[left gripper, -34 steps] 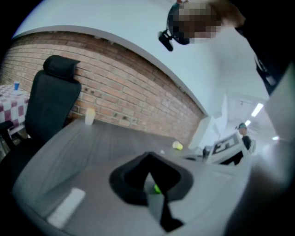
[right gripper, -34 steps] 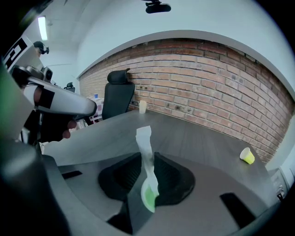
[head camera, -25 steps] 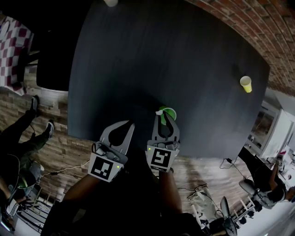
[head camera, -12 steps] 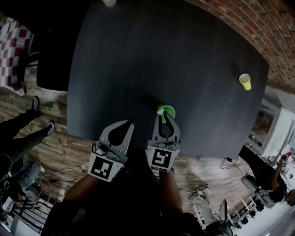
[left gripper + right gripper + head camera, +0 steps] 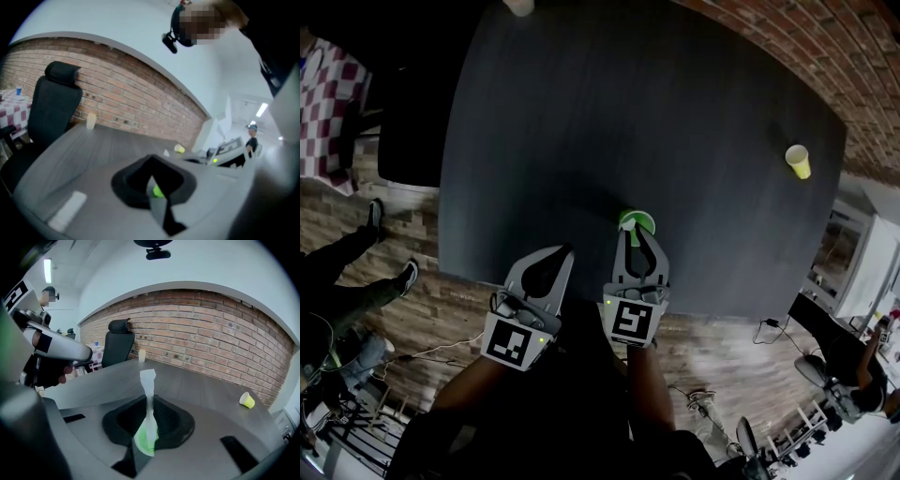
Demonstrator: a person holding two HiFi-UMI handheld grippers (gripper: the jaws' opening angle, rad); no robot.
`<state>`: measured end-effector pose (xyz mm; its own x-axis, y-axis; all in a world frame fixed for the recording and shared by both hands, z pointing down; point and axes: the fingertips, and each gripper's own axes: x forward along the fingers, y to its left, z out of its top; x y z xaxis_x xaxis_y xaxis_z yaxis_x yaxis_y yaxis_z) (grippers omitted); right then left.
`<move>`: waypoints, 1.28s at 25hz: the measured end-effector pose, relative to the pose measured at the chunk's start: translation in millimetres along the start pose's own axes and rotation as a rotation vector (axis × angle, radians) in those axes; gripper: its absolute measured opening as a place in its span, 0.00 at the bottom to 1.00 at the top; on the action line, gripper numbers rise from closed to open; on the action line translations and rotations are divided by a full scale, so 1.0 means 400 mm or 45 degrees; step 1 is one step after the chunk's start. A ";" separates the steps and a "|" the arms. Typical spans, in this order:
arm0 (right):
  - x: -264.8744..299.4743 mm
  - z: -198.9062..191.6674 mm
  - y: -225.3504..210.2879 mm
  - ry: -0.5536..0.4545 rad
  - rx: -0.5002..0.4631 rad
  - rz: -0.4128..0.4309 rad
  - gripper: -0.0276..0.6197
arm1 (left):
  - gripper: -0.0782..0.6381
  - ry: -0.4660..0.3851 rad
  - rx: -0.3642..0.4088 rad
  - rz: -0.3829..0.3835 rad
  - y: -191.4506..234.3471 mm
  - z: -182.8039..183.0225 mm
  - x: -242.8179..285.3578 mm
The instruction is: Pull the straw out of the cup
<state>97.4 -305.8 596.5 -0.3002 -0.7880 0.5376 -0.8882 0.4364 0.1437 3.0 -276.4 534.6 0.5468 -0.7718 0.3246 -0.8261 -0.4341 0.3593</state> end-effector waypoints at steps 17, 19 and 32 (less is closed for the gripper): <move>-0.038 0.045 -0.031 -0.128 0.157 -0.001 0.11 | 0.12 -0.002 0.104 -0.030 -0.057 0.025 -0.018; -0.051 0.045 -0.029 -0.132 0.157 0.003 0.11 | 0.12 -0.009 0.122 -0.035 -0.069 0.034 -0.021; -0.140 0.106 -0.057 -0.221 0.207 -0.014 0.10 | 0.12 -0.065 0.145 -0.034 -0.131 0.096 -0.029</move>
<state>119.6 -289.9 527.8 -0.3332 -0.8612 0.3838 -0.9318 0.3628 0.0053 34.5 -262.4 478.5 0.5632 -0.7810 0.2701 -0.8233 -0.5022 0.2646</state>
